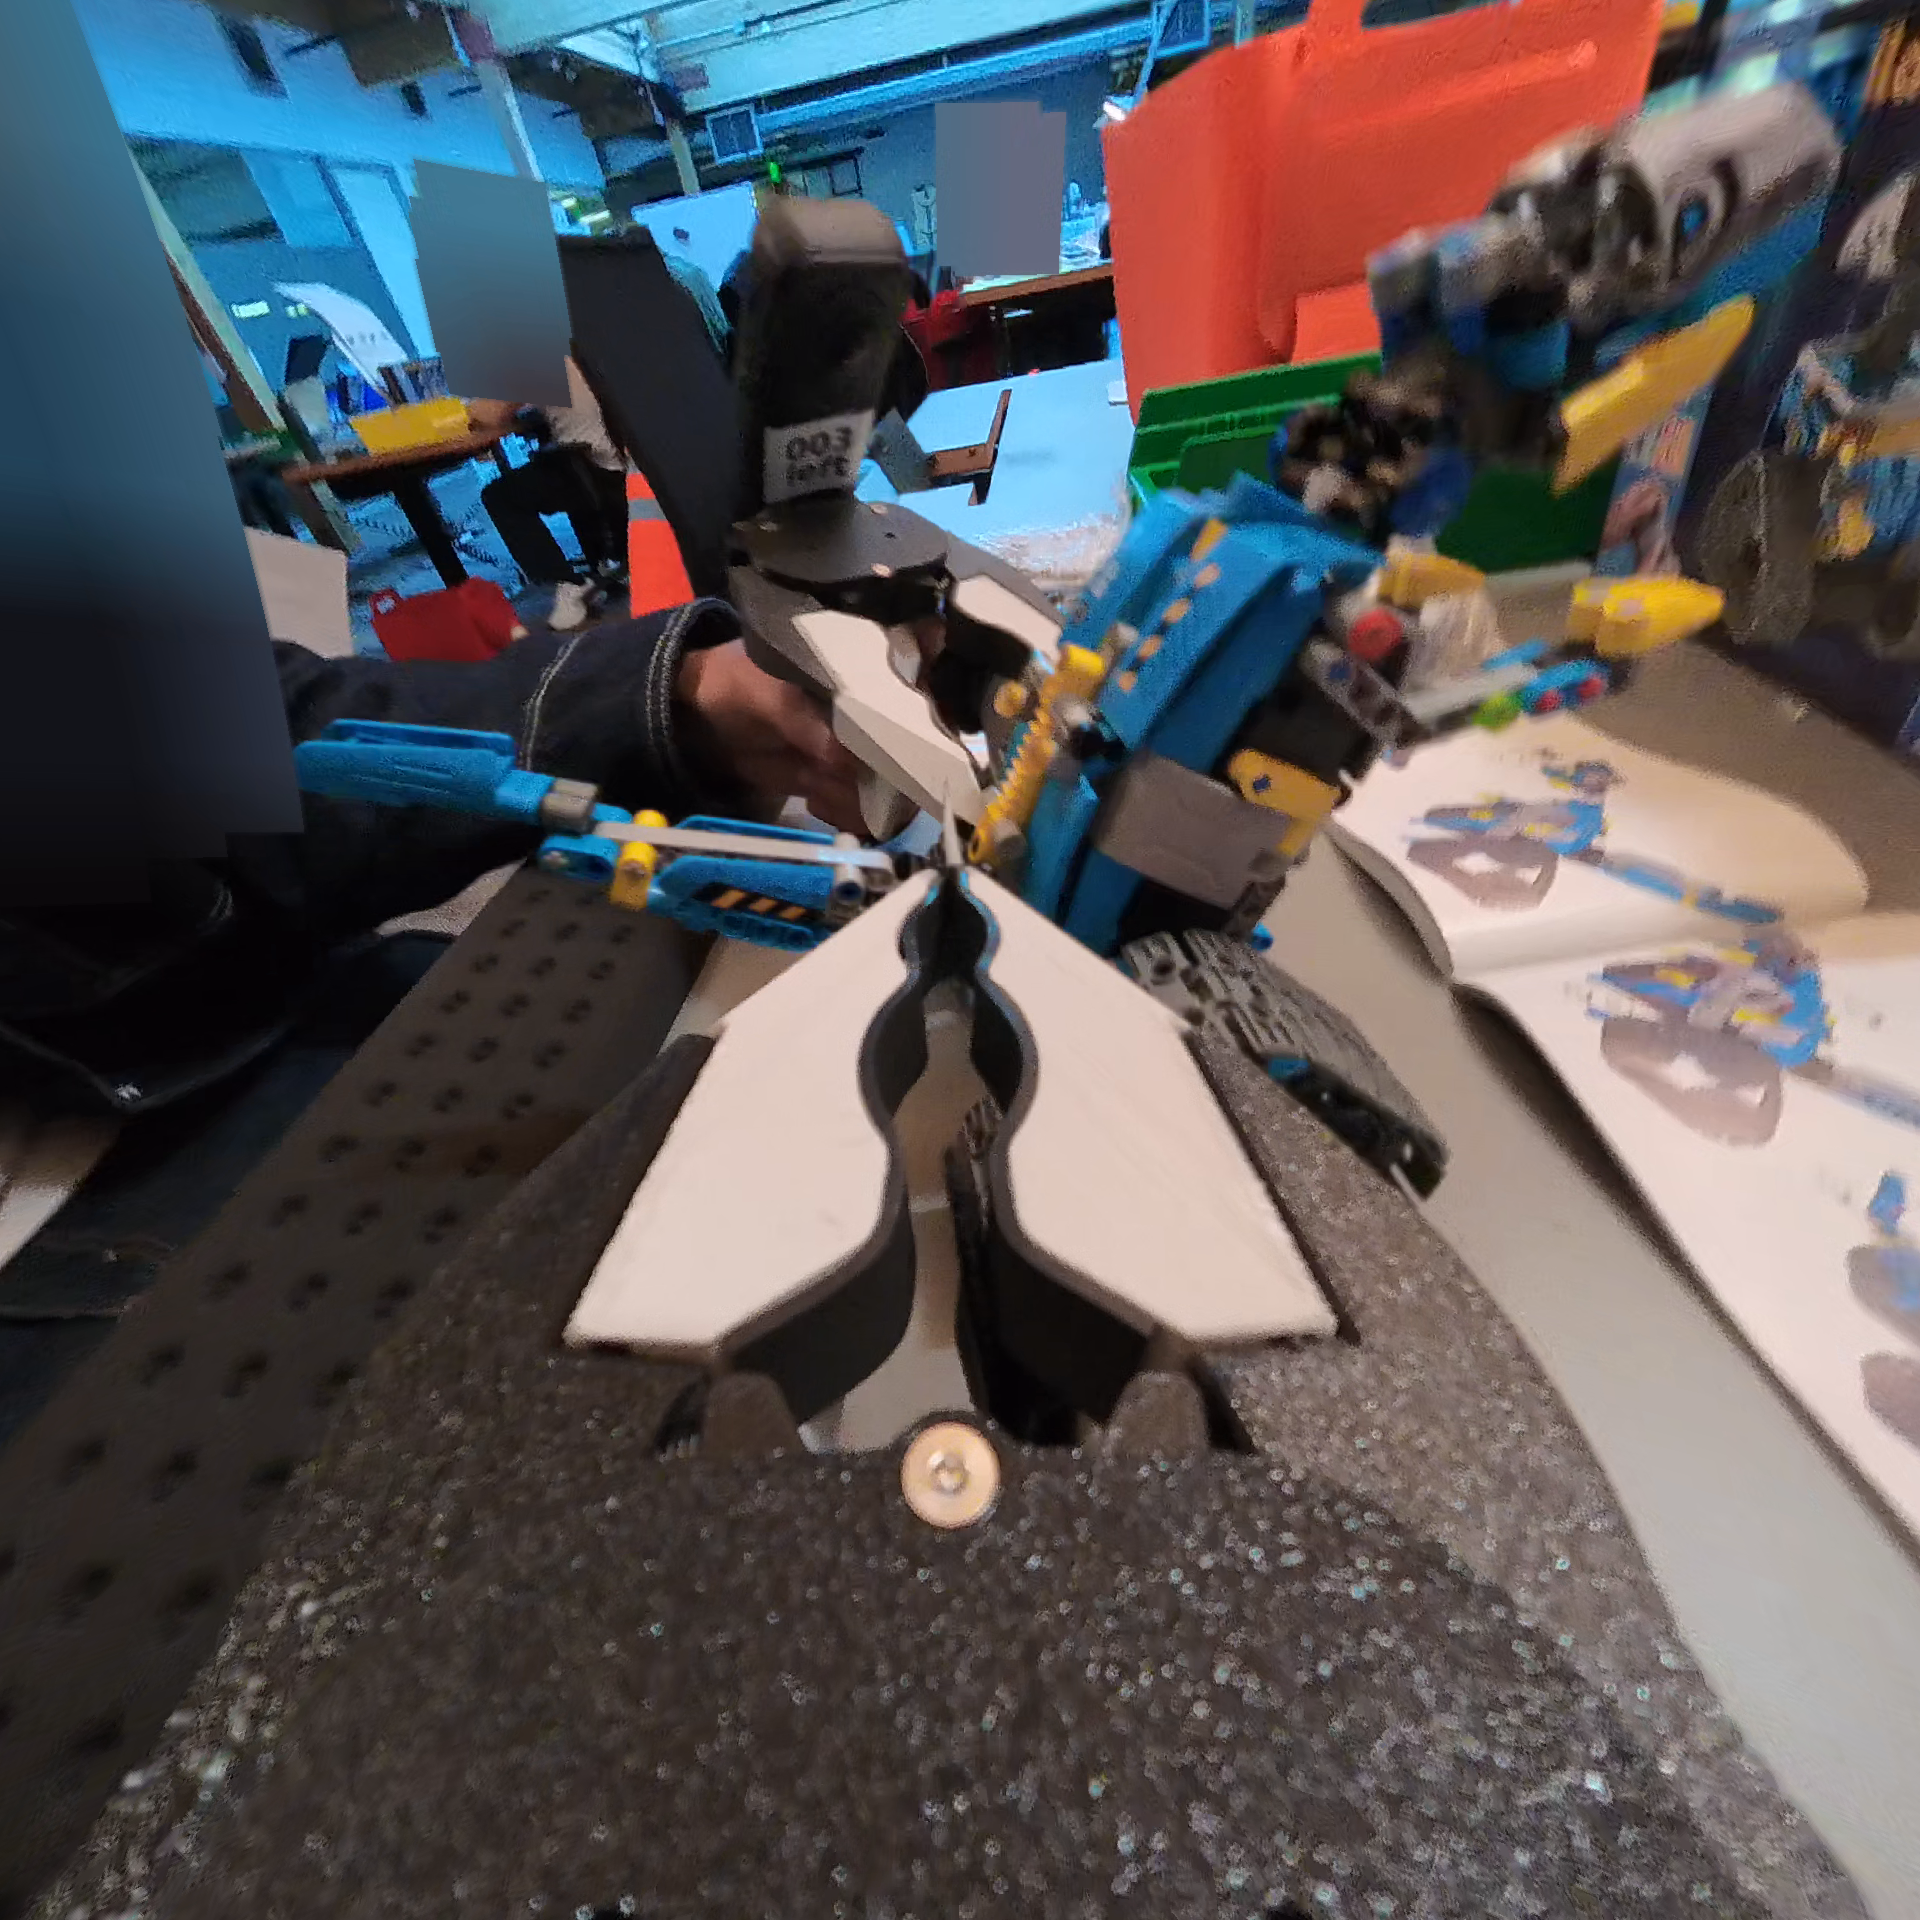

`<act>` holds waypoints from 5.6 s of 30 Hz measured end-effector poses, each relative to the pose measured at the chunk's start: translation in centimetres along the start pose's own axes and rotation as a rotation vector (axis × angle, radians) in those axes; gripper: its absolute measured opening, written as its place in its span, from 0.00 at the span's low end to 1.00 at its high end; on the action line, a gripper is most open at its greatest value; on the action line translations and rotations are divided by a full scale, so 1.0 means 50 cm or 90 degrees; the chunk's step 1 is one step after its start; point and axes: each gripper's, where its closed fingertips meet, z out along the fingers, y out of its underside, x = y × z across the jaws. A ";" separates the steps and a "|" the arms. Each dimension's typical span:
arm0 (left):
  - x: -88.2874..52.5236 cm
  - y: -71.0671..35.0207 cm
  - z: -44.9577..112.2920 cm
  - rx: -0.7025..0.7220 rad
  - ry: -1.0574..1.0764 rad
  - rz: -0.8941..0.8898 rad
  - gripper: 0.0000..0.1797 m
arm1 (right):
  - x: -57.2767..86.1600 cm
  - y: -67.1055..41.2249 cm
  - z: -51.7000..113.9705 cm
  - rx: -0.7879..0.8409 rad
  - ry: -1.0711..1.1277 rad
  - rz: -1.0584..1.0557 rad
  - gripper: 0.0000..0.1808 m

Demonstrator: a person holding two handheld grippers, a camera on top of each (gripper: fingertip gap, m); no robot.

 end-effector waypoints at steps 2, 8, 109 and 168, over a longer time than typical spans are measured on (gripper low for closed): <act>0.000 0.000 0.000 0.000 0.001 0.000 0.30 | 0.009 0.014 0.007 -0.002 -0.009 0.052 0.00; 0.000 0.000 0.001 0.001 -0.001 0.000 0.30 | 0.013 0.022 0.022 -0.022 -0.011 0.102 0.00; 0.150 -0.104 -0.053 0.153 0.265 -0.050 0.14 | -0.065 -0.091 0.042 0.161 -0.141 0.142 0.00; 0.007 -0.123 -0.077 0.229 0.059 -0.103 0.17 | 0.012 0.041 0.031 -0.061 -0.023 0.177 0.00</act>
